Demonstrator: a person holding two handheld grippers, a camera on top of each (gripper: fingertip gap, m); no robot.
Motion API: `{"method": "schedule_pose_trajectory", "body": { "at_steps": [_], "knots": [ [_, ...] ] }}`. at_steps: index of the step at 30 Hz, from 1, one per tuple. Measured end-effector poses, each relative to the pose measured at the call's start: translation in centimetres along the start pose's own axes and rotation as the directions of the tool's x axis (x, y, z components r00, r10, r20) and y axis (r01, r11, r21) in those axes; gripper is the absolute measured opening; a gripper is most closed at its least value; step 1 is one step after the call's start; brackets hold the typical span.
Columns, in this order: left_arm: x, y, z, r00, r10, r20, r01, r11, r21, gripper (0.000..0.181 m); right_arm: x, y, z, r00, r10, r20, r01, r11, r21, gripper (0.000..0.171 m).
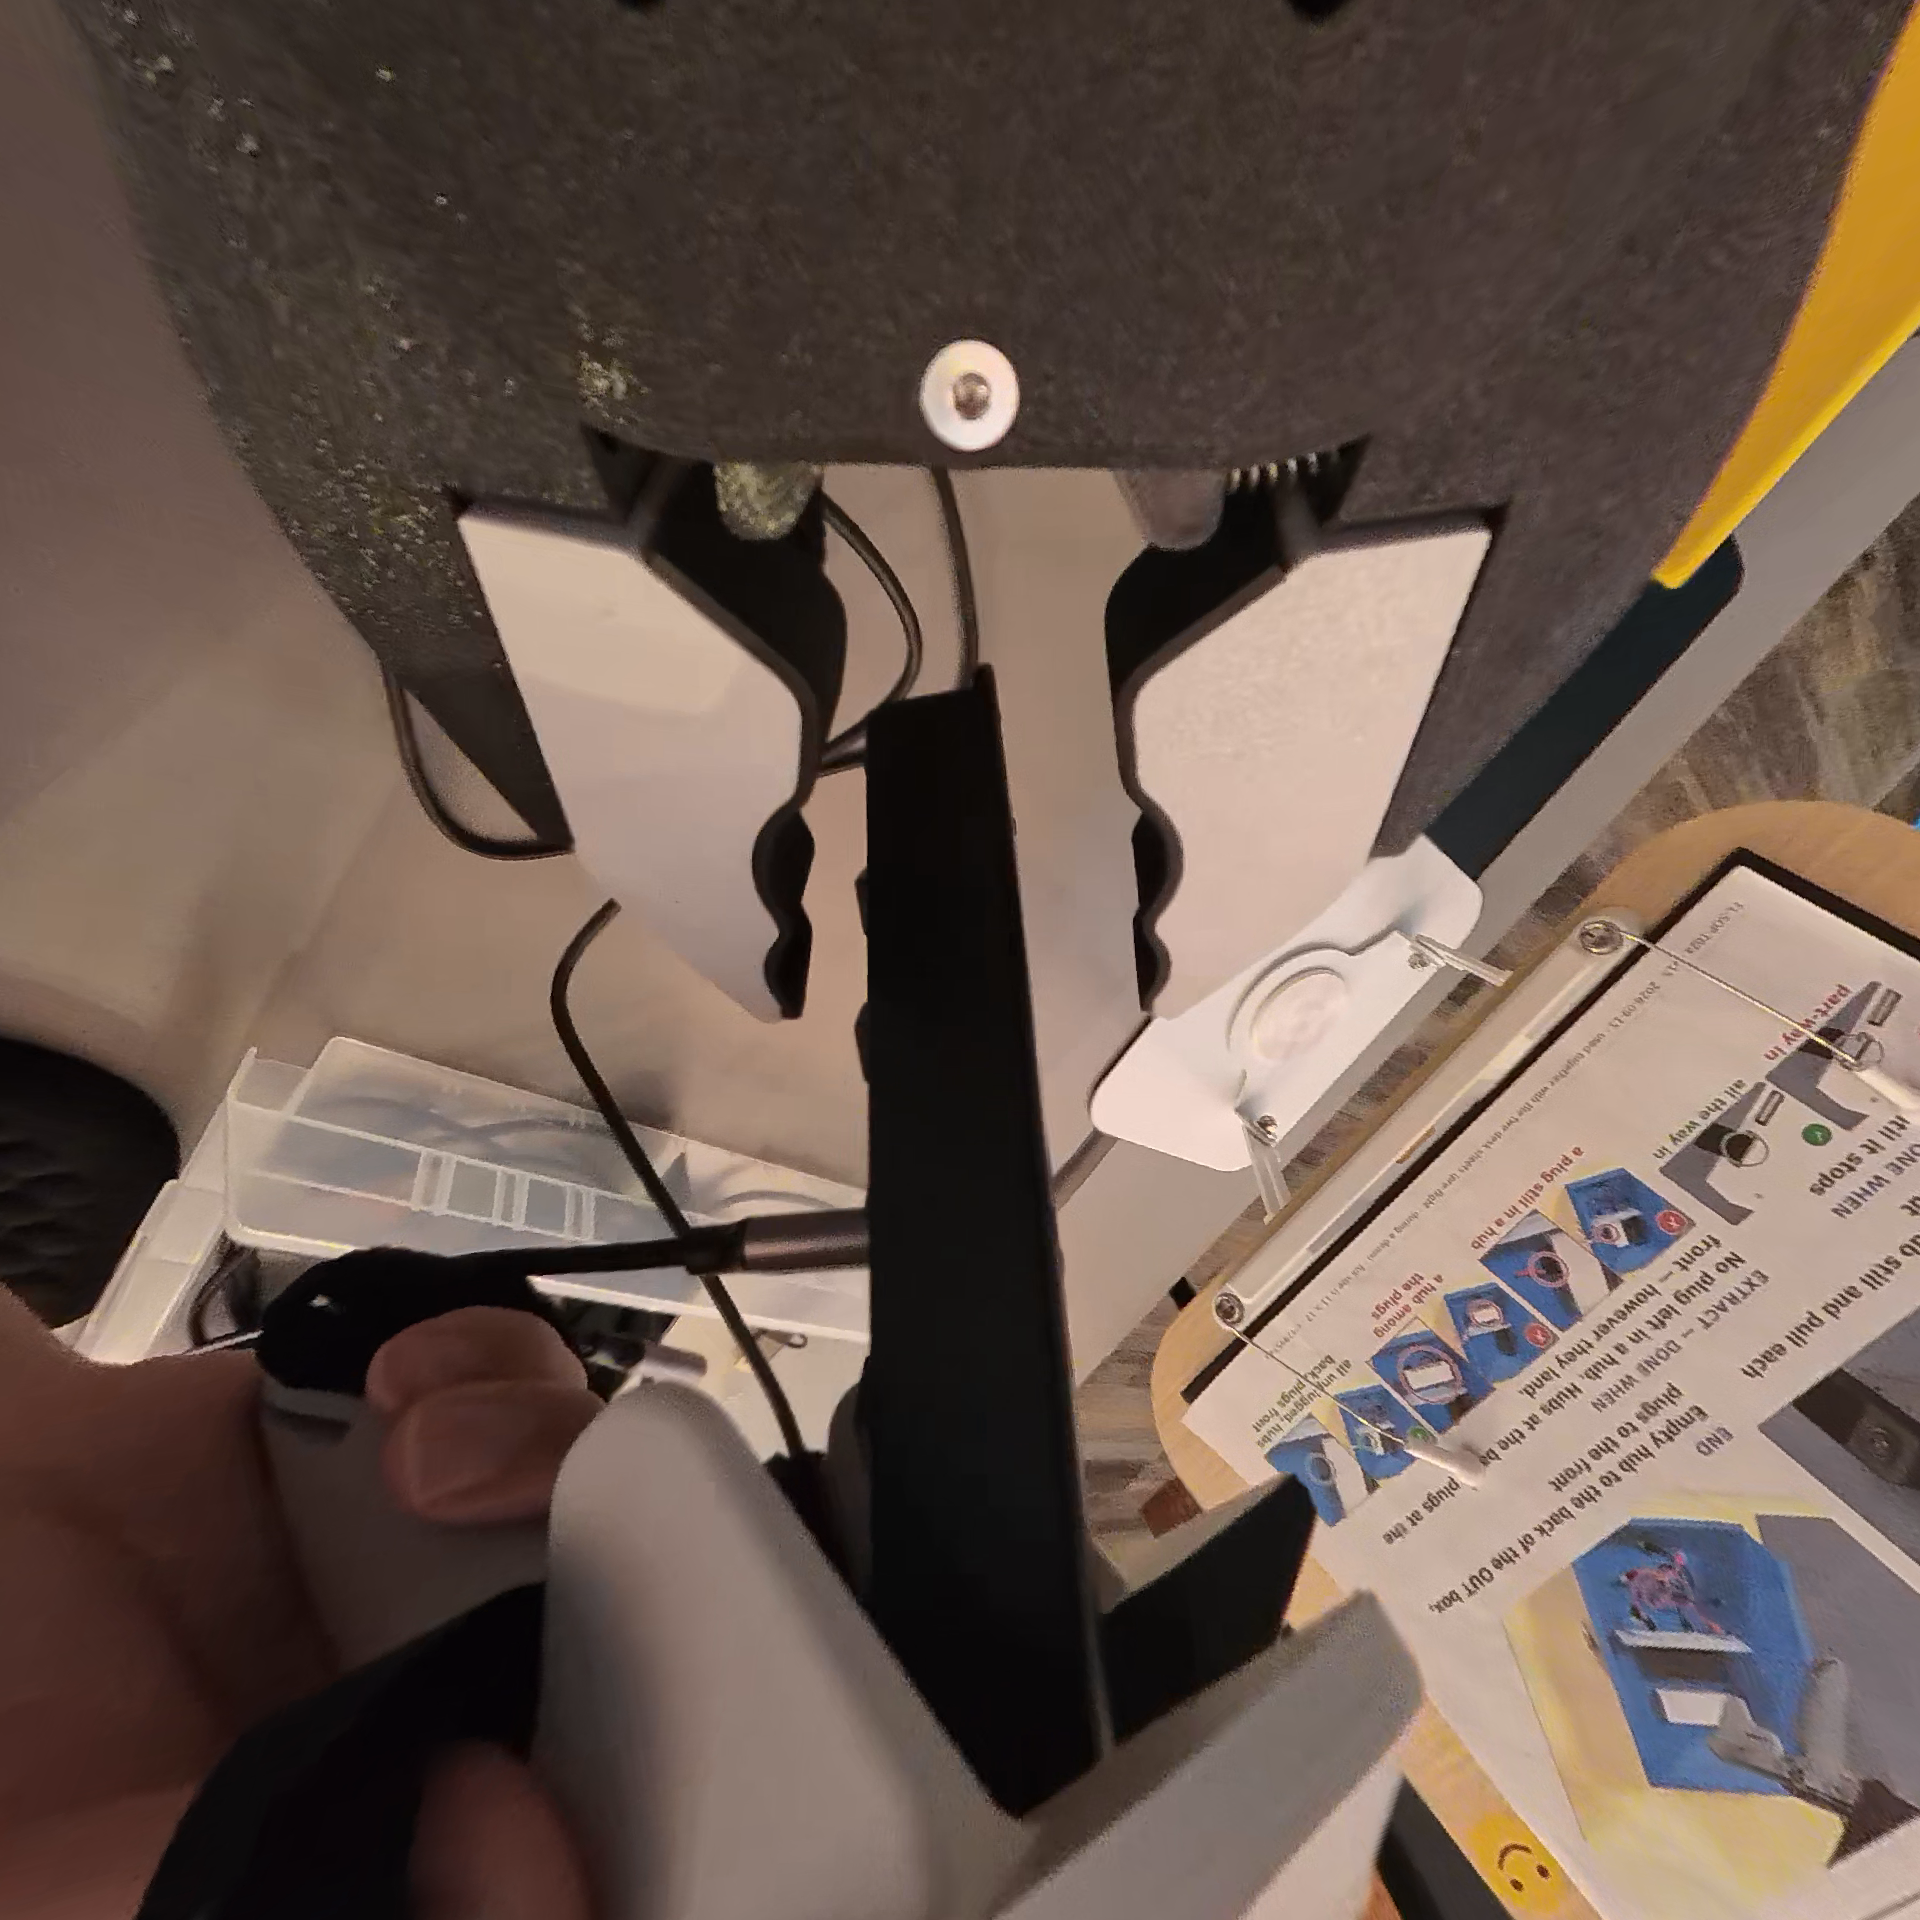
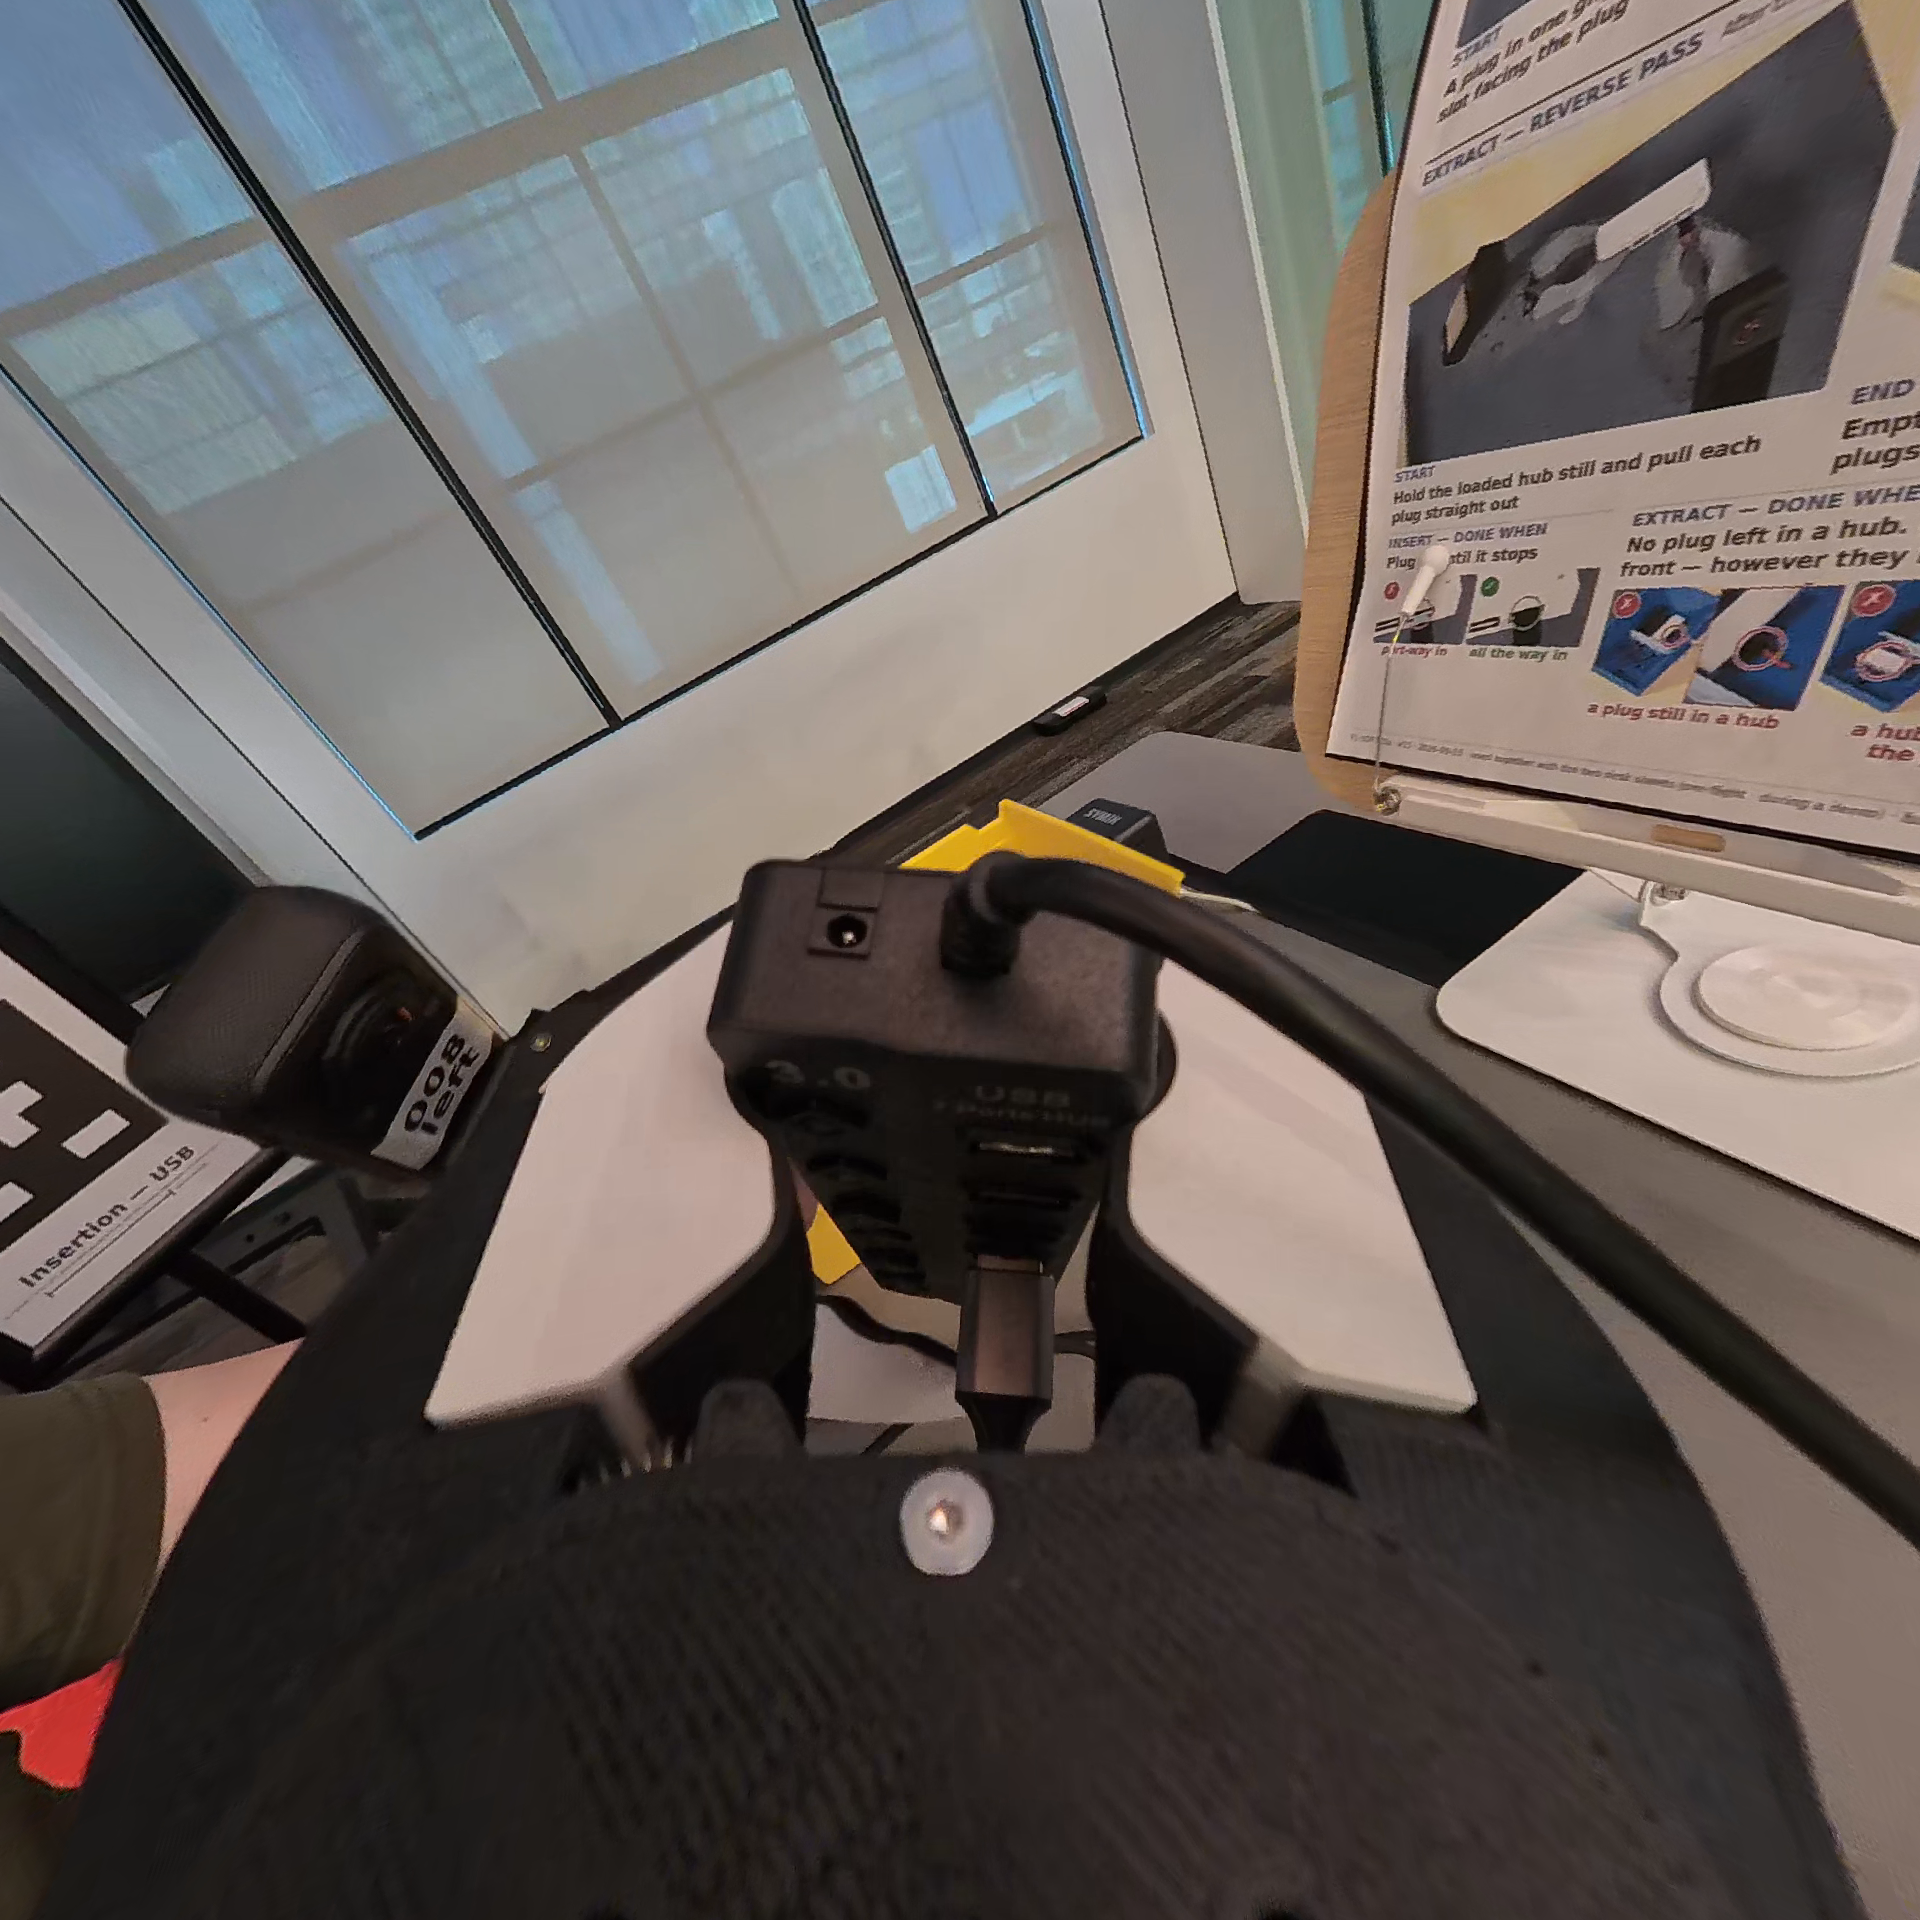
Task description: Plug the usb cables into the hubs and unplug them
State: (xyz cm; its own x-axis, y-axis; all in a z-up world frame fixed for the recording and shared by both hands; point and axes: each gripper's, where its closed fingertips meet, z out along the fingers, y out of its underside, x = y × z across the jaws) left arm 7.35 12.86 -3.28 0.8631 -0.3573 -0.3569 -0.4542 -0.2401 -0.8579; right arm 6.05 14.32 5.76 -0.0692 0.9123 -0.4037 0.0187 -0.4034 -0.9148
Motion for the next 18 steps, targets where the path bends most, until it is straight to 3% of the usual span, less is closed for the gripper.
{"method": "schedule_pose_trajectory", "body": {
  "at_steps": [11, 18],
  "knots": [
    [-0.2, 1.3, 0.6, 0.999, 0.008, 0.035, -0.006, 0.998, -0.057, 0.056, -1.1, 0.6, 0.6, 1.0, -0.029, 0.01, 0.029, 0.999, -0.012, 0.065],
    [-0.1, 1.4, 0.7, 1.0, 0.003, 0.019, -0.002, 0.999, -0.042, 0.033, -1.3, 0.7, 0.8, 0.999, -0.035, 0.007, 0.035, 0.999, -0.003, 0.065]
  ]
}}
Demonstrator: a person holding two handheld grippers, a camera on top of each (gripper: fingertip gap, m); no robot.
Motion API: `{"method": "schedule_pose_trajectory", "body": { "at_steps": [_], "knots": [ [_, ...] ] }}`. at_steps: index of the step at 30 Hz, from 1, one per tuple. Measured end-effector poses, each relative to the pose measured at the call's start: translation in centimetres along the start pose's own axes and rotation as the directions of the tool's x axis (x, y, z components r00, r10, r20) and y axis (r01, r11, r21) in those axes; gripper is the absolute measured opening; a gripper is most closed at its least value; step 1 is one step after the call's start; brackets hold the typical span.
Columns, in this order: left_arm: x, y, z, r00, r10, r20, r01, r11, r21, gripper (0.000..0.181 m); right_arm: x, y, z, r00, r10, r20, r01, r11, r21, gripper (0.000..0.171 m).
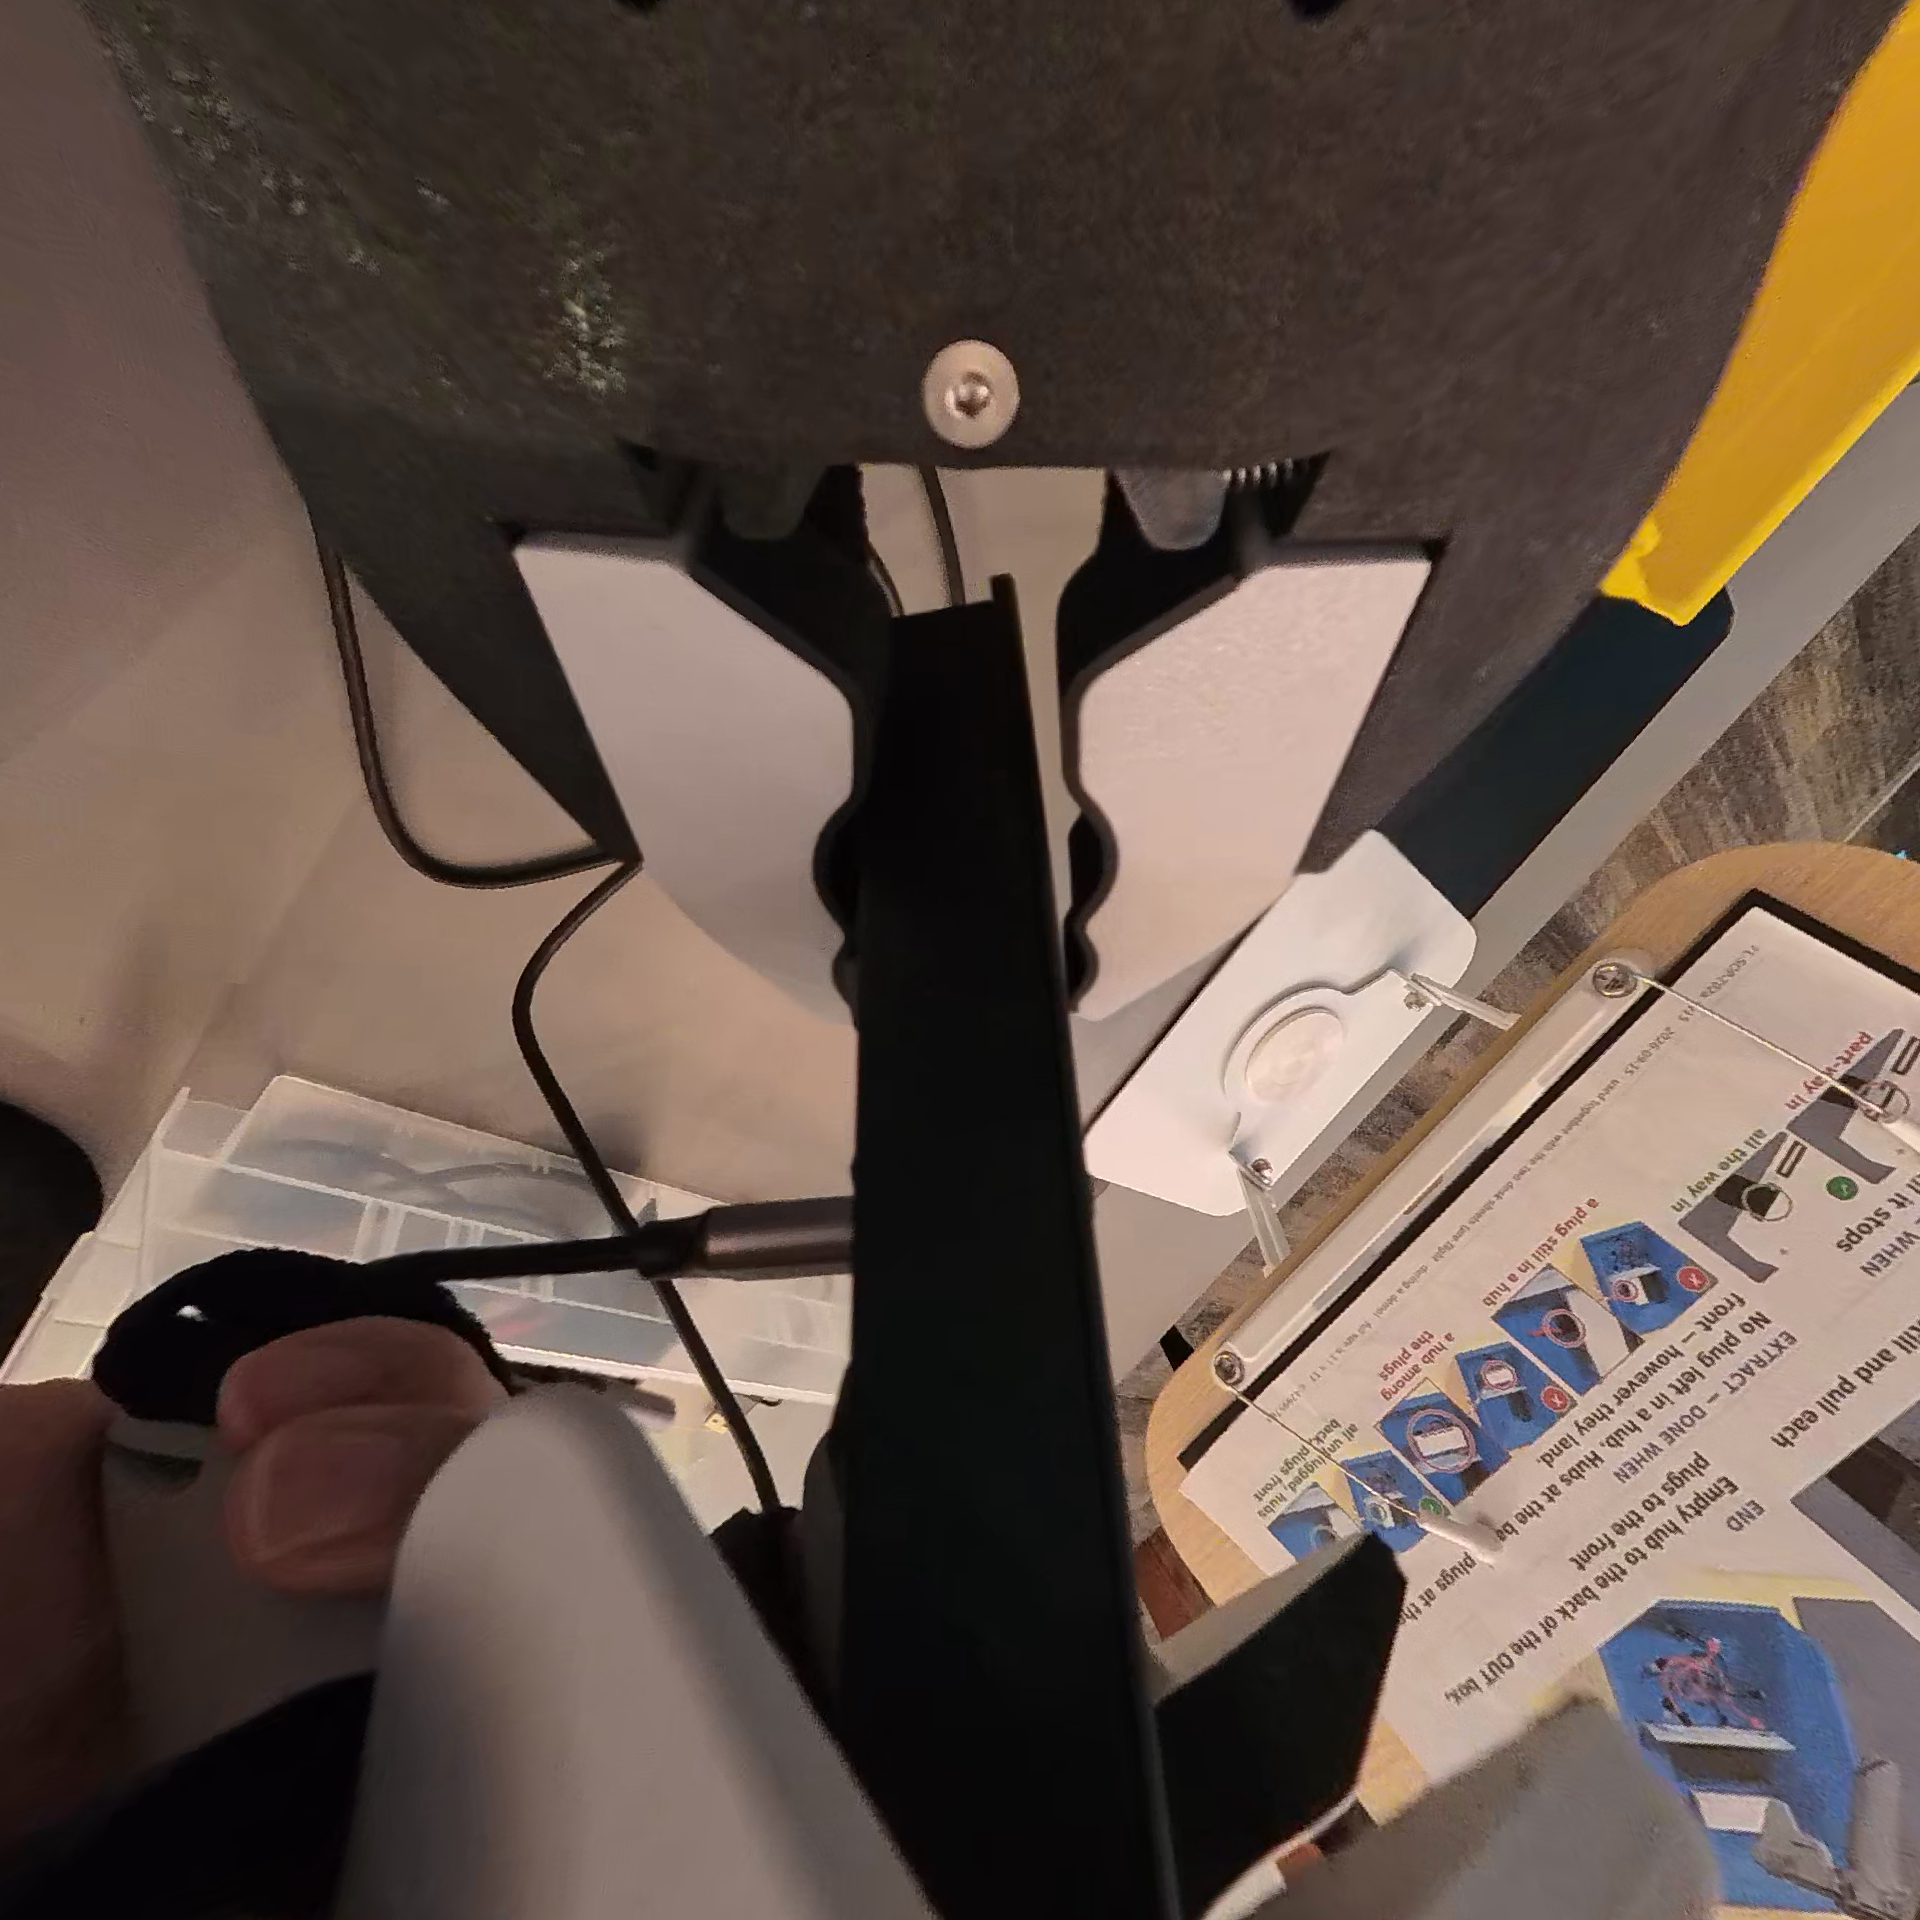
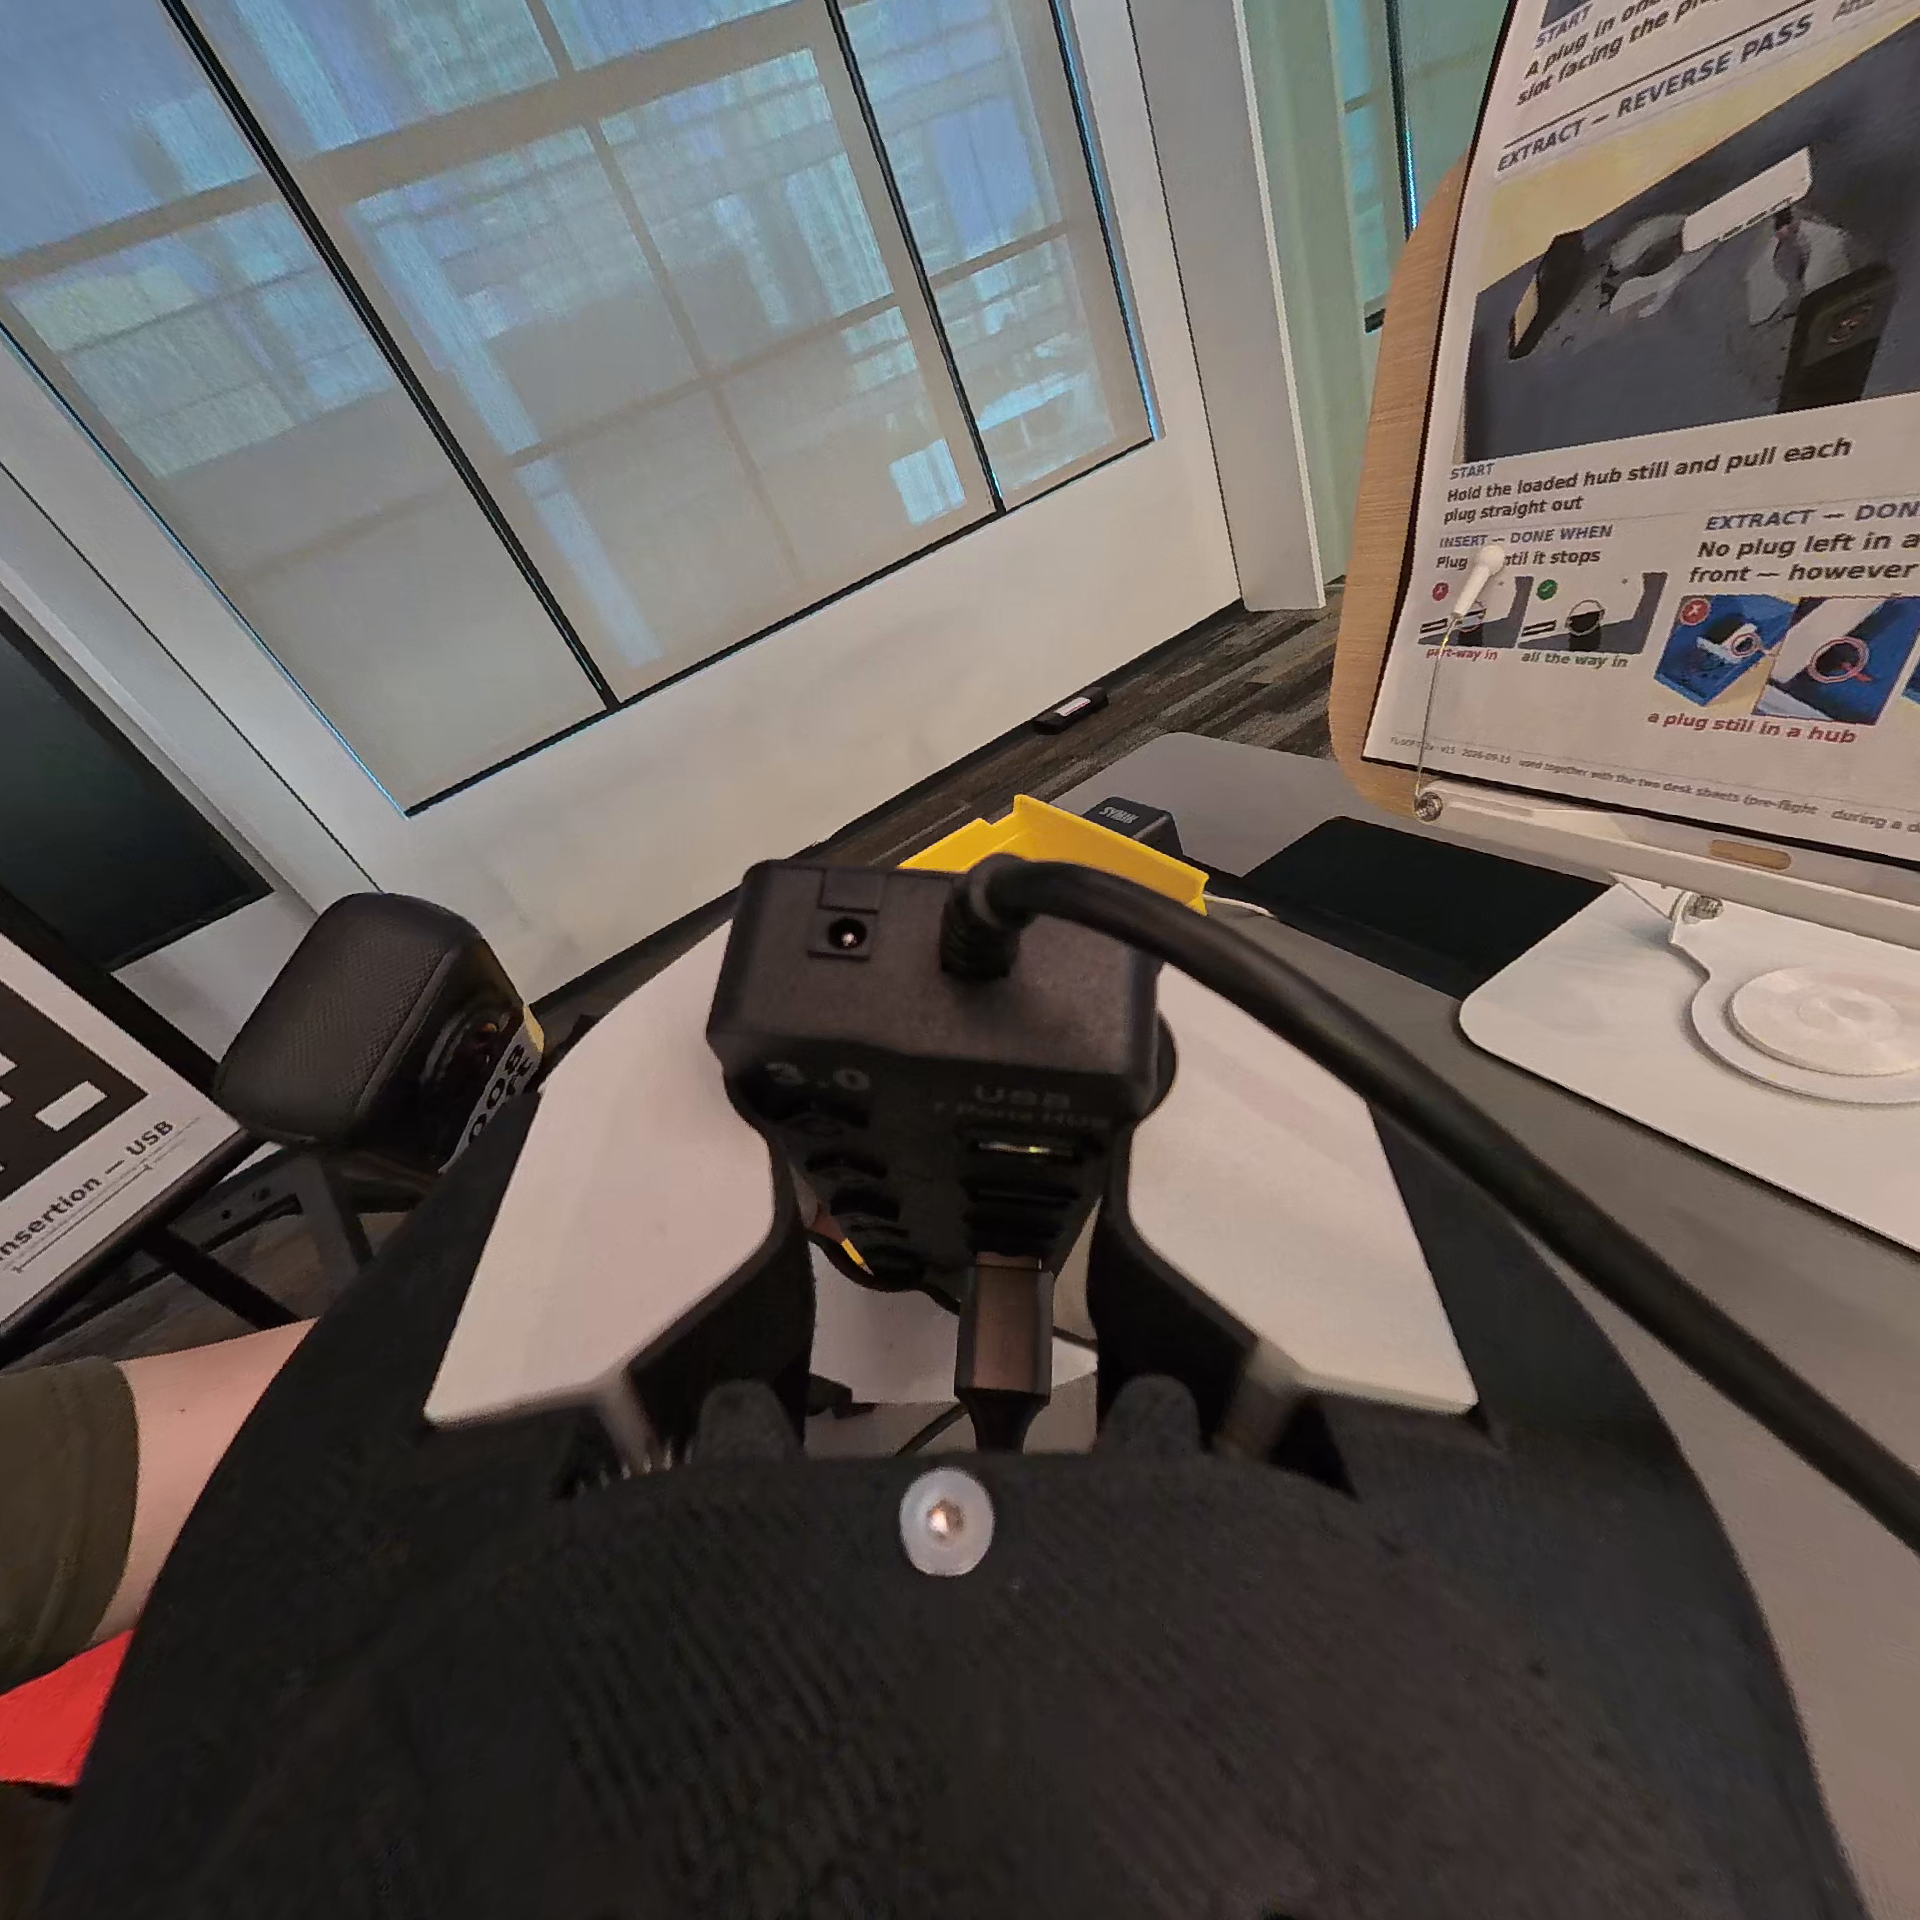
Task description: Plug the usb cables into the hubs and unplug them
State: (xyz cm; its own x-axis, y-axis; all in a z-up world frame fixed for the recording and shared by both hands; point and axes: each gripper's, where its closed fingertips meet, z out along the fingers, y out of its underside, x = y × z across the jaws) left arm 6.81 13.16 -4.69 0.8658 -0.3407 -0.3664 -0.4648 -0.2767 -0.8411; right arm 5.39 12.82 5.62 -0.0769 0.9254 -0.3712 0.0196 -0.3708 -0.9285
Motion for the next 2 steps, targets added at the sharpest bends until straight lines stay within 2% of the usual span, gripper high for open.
{"method": "schedule_pose_trajectory", "body": {
  "at_steps": [2],
  "knots": [
    [0.06, 0.07, 0.05, 1.0, 0.004, -0.002, -0.004, 1.0, -0.002, 0.032, 0.03, 0.01, 0.03, 1.0, 0.001, -0.004, -0.001, 1.0, 0.002, 0.065]
  ]
}}
